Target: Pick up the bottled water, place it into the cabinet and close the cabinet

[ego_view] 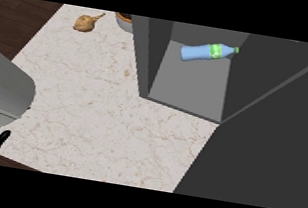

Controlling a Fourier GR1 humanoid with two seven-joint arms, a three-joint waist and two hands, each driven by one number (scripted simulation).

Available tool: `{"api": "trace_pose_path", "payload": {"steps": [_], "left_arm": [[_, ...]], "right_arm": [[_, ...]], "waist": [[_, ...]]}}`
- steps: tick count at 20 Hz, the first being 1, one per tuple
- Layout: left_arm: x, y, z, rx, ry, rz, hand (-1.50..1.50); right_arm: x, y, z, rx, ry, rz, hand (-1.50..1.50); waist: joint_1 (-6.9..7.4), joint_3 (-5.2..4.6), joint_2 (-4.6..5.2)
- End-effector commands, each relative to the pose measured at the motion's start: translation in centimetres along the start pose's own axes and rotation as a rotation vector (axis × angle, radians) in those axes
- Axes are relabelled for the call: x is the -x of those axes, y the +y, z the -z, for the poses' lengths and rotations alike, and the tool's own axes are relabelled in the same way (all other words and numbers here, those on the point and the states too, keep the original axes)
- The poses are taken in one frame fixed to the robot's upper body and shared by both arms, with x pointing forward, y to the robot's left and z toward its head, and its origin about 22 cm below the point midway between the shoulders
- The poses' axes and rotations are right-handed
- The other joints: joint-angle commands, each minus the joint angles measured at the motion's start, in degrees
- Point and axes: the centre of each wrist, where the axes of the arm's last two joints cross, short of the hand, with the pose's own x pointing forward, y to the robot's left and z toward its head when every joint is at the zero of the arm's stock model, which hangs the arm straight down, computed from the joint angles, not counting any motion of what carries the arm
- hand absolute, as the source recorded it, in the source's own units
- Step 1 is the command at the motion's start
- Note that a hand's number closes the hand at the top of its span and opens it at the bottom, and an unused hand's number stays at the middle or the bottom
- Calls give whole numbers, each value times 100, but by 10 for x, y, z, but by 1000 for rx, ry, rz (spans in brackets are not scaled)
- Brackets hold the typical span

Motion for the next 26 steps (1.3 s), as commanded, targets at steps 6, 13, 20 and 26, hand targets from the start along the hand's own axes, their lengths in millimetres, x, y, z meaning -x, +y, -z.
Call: {"api": "trace_pose_path", "payload": {"steps": [6, 13, 20, 26], "left_arm": [[-15, 16, 8, 29, -22, 5, -150], [-18, 17, 9, 21, -23, 4, -150], [-29, 26, 13, 30, -19, 25, -150], [-30, 32, 7, -27, -28, 18, -150]], "right_arm": [[9, 5, 30, -26, 65, 102, 150], [24, 2, 53, 34, 92, 253, 150], [47, -12, 82, 16, 101, 424, 150], [73, -65, 111, 154, 140, 412, 150]], "waist": [[128, -1, 91], [119, 19, 131], [124, 59, 145], [-84, 76, 44]]}}
